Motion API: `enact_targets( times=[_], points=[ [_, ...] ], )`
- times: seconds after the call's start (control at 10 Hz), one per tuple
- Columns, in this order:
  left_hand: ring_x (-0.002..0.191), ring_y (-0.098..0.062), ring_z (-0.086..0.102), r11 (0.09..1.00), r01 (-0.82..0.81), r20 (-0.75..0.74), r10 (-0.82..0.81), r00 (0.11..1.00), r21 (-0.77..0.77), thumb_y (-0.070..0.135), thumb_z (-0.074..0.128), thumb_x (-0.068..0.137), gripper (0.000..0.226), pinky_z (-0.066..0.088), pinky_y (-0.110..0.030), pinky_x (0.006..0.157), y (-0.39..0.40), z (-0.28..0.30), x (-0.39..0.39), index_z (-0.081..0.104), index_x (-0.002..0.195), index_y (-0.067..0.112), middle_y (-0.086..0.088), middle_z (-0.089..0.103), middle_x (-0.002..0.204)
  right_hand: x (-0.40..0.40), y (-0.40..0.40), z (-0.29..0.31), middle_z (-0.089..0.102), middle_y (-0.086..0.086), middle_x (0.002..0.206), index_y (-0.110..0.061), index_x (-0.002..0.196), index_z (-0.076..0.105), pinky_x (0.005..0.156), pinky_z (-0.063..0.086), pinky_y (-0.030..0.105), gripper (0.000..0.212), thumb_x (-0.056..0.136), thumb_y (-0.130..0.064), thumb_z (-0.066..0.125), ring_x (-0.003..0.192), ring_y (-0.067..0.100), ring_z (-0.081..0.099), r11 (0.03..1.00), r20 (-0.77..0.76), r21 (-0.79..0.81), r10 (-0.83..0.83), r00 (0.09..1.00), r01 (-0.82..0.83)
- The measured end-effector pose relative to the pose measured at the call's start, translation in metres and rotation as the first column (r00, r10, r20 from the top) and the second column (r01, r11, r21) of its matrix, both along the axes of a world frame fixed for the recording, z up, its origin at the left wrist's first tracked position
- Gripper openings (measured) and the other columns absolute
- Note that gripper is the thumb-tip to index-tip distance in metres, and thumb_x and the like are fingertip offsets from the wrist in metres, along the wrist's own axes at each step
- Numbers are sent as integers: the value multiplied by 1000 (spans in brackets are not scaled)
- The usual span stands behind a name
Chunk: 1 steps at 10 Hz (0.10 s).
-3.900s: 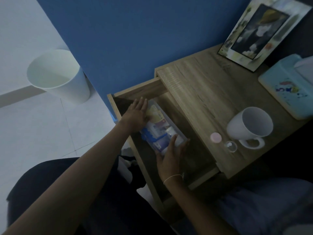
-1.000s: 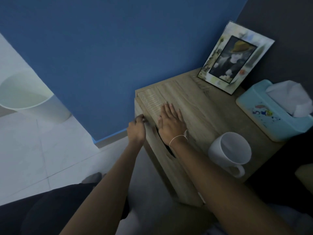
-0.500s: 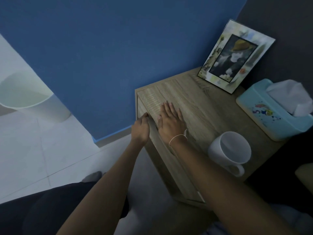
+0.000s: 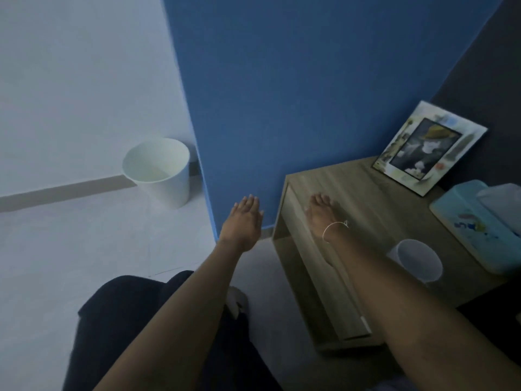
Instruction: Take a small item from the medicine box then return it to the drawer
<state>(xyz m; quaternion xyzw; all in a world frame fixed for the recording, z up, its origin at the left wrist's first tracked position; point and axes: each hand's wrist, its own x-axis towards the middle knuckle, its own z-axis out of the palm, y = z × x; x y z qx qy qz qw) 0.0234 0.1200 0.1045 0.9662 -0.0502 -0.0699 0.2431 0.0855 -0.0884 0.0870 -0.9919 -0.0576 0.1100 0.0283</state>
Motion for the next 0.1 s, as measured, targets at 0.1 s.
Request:
enact_targets(
  times=[0.1],
  points=[
    [147,-27,16,996,-70,91,65,994,58,28,25,103,52,10,-39,121,32,27,-13,22,147,2,-15,22,158,-18,35,12,21,15,157,2,146,20,117,13,43,50,101,-20,26,146,27,16,995,29,50,83,996,-84]
  ],
)
